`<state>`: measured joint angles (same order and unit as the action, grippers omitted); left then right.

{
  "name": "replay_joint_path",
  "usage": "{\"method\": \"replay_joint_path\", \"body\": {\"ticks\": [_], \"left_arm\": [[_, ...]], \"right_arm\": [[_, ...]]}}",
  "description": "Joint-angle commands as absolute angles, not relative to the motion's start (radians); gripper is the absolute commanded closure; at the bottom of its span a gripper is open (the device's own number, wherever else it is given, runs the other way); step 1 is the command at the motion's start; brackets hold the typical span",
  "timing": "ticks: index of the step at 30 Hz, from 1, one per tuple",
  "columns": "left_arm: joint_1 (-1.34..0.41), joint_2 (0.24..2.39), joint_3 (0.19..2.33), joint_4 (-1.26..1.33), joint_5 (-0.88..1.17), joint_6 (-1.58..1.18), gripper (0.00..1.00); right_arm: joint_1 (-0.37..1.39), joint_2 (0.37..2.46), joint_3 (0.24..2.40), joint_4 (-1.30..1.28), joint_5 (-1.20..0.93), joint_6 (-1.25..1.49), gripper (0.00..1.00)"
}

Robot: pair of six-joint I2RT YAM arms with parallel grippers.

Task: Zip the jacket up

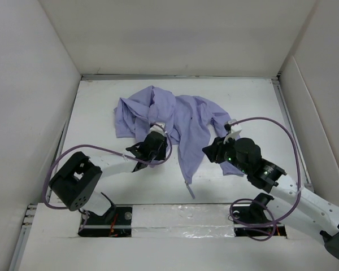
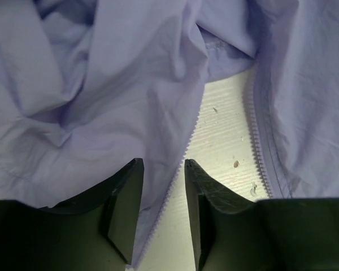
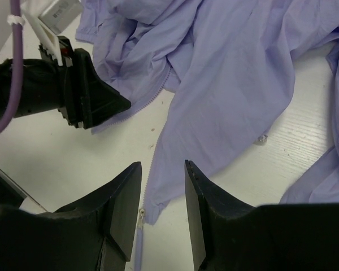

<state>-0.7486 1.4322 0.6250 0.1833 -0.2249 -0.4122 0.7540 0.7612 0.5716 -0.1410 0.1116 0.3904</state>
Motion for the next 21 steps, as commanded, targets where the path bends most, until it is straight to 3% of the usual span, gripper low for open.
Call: {"method": "replay_joint_path", "body": {"ticks": [1,6,8,10,11,14,19,20,21], "left_arm": [[-0.749,1.469,0.676,0.23,-0.15,-0.371,0.68],[-0.749,1.509,0.681,0.244,-0.15,-0.368,0.79],[-0.749,1.519,0.69,0.244,-0.164,-0.374,1.0],[-0.739,1.497,0.69,0.273,-0.169,-0.406,1.0],[-0.739,1.48,0.69,0.29,-0.154,-0.422,1.0],[-0.739,1.407,0.704,0.351,-0.106,-0.524,1.0],[-0.729,1.339,0.706,0.446,-0.097,-0.702,1.0],[-0.718,1.336,0.707,0.459,-0.092,-0.747,1.0],[-0.718,1.325,0.704,0.474,-0.1,-0.77,1.0]], "right_arm": [[0.752,0.768,0.564,-0.06,0.1,0.396,0.58],[0.752,0.801,0.572,-0.04,0.084,0.396,0.58],[0.752,0.81,0.569,-0.028,0.075,0.399,0.58],[0.752,0.825,0.56,-0.011,0.066,0.403,0.65],[0.752,0.833,0.557,-0.011,0.054,0.405,0.8],[0.764,0.879,0.569,0.034,0.02,0.411,1.0],[0.816,0.926,0.583,0.103,0.032,0.44,1.0],[0.816,0.934,0.581,0.118,0.04,0.449,0.95],[0.816,0.942,0.58,0.153,0.043,0.471,0.79]]}}
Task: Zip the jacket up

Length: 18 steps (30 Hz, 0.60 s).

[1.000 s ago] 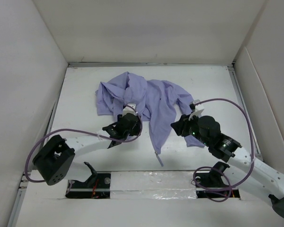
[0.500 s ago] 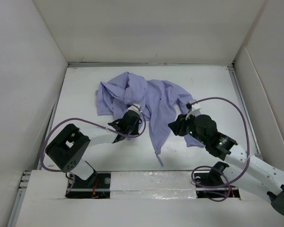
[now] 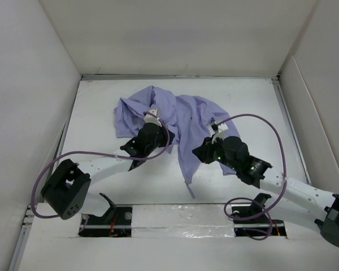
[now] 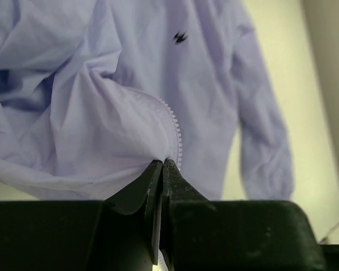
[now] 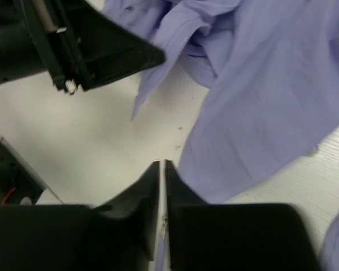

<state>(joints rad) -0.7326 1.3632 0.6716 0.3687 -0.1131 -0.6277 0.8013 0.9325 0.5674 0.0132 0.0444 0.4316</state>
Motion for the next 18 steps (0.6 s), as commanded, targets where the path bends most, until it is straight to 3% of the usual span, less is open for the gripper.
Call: {"method": "replay_joint_path", "body": {"ticks": [1,3,5,18], "left_arm": [[-0.718,1.322,0.701,0.488,-0.101,-0.791,1.0],[-0.718,1.312,0.699,0.511,-0.107,-0.846,1.0],[-0.718,1.312,0.696,0.523,-0.106,-0.874,1.0],[-0.718,1.281,0.696,0.502,-0.083,-0.919,1.0]], "right_arm": [[0.827,0.951,0.577,0.173,0.048,0.483,0.71],[0.827,0.979,0.558,0.257,0.052,0.512,0.51],[0.827,1.02,0.551,0.314,0.061,0.548,0.43],[0.868,1.227,0.615,0.468,0.11,0.572,0.47]]}}
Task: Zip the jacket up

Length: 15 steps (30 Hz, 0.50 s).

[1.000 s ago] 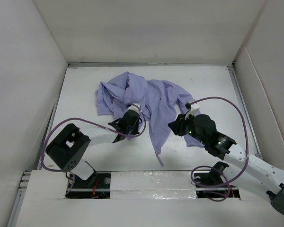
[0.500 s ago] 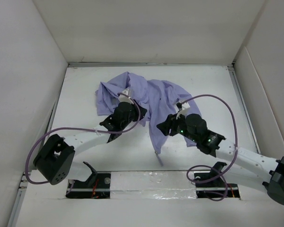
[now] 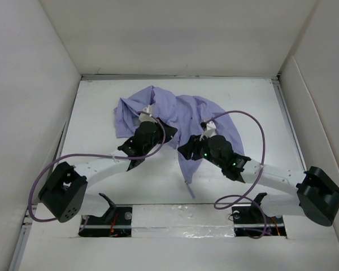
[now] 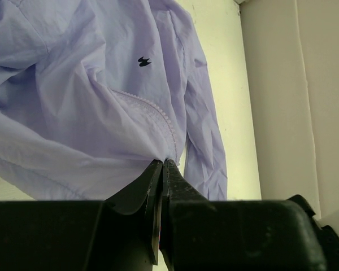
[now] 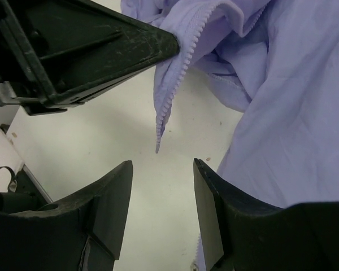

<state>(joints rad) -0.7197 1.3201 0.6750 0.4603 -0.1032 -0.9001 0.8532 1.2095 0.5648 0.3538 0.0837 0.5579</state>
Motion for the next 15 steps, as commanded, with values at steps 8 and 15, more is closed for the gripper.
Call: {"method": "replay_joint_path", "body": {"ticks": [8,15], "left_arm": [[-0.718,1.279,0.68,0.518,-0.06,-0.936,1.0],[-0.718,1.273,0.672,0.525,-0.048,-0.943,1.0]], "right_arm": [[0.877,1.311,0.64,0.538,0.08,0.552,0.52],[0.877,1.354,0.649,0.561,0.089,0.549,0.59]]}}
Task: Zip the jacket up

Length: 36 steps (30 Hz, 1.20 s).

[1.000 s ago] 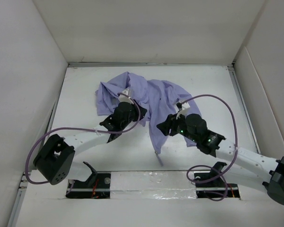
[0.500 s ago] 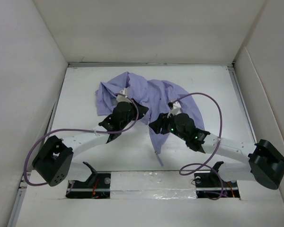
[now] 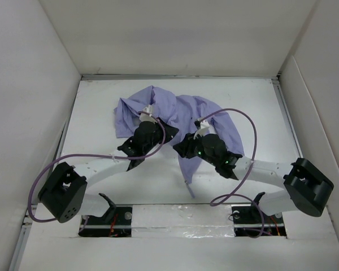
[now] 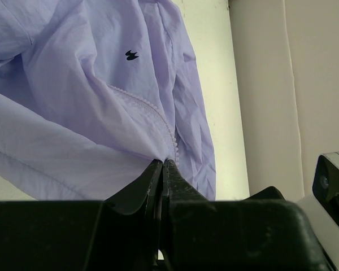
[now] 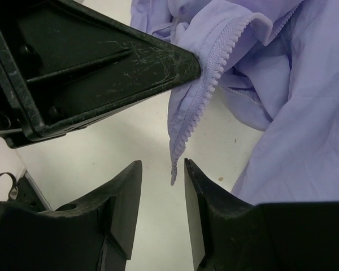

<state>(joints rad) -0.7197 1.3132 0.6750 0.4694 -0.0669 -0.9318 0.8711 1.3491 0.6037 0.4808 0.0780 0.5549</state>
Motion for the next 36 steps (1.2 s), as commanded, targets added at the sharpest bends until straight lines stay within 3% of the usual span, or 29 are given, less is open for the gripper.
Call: {"method": "replay_joint_path", "body": {"ticks": [1,8,15,21,23,24,27,36], "left_arm": [[-0.718,1.273,0.67,0.526,-0.046,-0.943,1.0],[-0.718,1.275,0.663,0.534,-0.034,-0.948,1.0],[-0.718,1.266,0.657,0.529,-0.041,-0.948,1.0],[-0.695,1.2,0.646,0.497,-0.032,-0.89,0.99],[-0.669,1.158,0.617,0.483,-0.026,-0.846,0.84],[-0.669,1.096,0.598,0.489,-0.026,-0.829,0.67],[-0.66,0.947,0.526,0.471,-0.057,-0.77,0.47],[-0.66,0.623,0.376,0.382,0.035,-0.683,0.49]], "right_arm": [[0.877,1.355,0.647,0.564,0.089,0.548,0.6],[0.877,1.373,0.647,0.578,0.123,0.548,0.7],[0.877,1.333,0.621,0.606,0.15,0.558,0.98],[0.877,1.29,0.65,0.568,0.097,0.552,1.0],[0.865,1.281,0.705,0.499,0.045,0.537,1.0],[0.865,1.279,0.727,0.447,-0.018,0.532,1.0],[0.809,1.281,0.805,0.365,-0.203,0.526,1.0],[0.675,1.426,0.985,0.339,-0.745,0.684,1.0]]}}
